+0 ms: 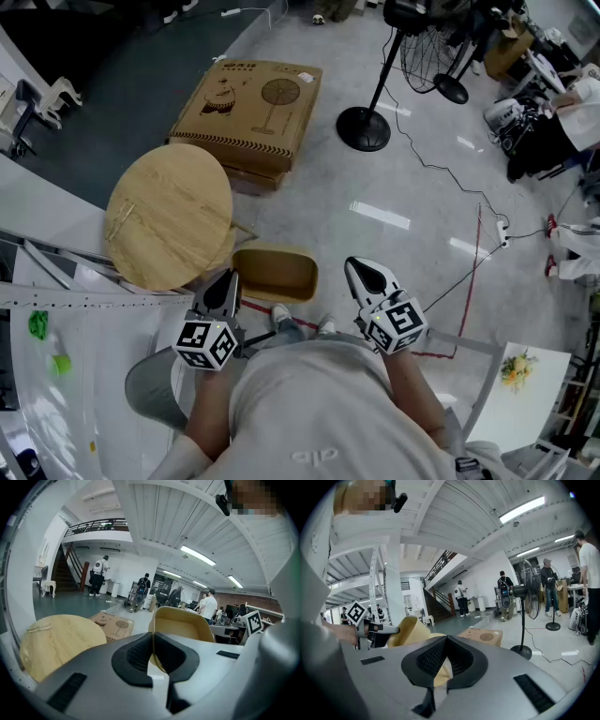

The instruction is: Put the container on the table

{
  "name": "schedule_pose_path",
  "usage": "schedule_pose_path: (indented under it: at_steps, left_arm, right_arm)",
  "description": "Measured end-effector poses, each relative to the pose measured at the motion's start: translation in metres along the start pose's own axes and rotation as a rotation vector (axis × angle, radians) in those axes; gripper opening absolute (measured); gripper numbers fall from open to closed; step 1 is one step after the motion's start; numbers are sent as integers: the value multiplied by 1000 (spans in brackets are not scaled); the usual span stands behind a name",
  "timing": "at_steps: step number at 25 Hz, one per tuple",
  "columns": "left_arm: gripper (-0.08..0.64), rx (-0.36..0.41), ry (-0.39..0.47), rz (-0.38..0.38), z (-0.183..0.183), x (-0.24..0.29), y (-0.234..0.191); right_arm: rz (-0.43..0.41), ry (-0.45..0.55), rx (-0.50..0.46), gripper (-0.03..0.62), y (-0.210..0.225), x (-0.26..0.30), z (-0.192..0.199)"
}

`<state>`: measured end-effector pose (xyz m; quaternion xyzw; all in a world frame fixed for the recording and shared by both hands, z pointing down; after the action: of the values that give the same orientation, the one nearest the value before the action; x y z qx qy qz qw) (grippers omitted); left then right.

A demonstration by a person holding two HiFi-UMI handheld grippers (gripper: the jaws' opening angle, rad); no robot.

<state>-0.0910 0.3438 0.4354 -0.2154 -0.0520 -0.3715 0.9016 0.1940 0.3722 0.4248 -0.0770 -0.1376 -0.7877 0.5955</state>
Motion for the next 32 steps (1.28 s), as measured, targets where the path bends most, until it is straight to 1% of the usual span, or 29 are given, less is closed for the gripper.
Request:
schedule_pose_path:
  at_steps: [9, 14, 18, 24, 27, 32]
  left_arm:
    - [28, -22, 21, 45, -11, -3, -49]
    - [28, -19, 32, 33, -20, -5, -83]
    - [28, -24, 28, 9, -23, -6, -102]
    - [28, -58, 2, -39, -21, 12, -131]
    - [28, -76, -11, -82, -36, 31, -152]
    - [28, -89, -16, -144, -60, 81, -178]
  right_arm:
    - [-21, -11, -21, 26, -41, 44, -12]
    - [-17, -8, -51, 26, -60, 68, -20]
    - [-26, -31, -41, 26, -66, 90, -20]
    - [-71, -51, -32, 26, -59, 142, -24]
    - [-106, -61, -19, 26, -51, 182, -35]
    - [-183, -70, -14, 26, -16, 249, -56]
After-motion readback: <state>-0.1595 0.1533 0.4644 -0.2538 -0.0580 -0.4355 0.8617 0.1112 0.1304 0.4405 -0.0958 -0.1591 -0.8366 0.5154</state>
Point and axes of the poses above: the fingertips, and each gripper's own axes: x forward along the fingers, y to its right, z out of its underside, the point moved 5 cm from there along -x, backward along the fingers, and after that the axes turned 12 degrees about z, right-handed, at the moved point
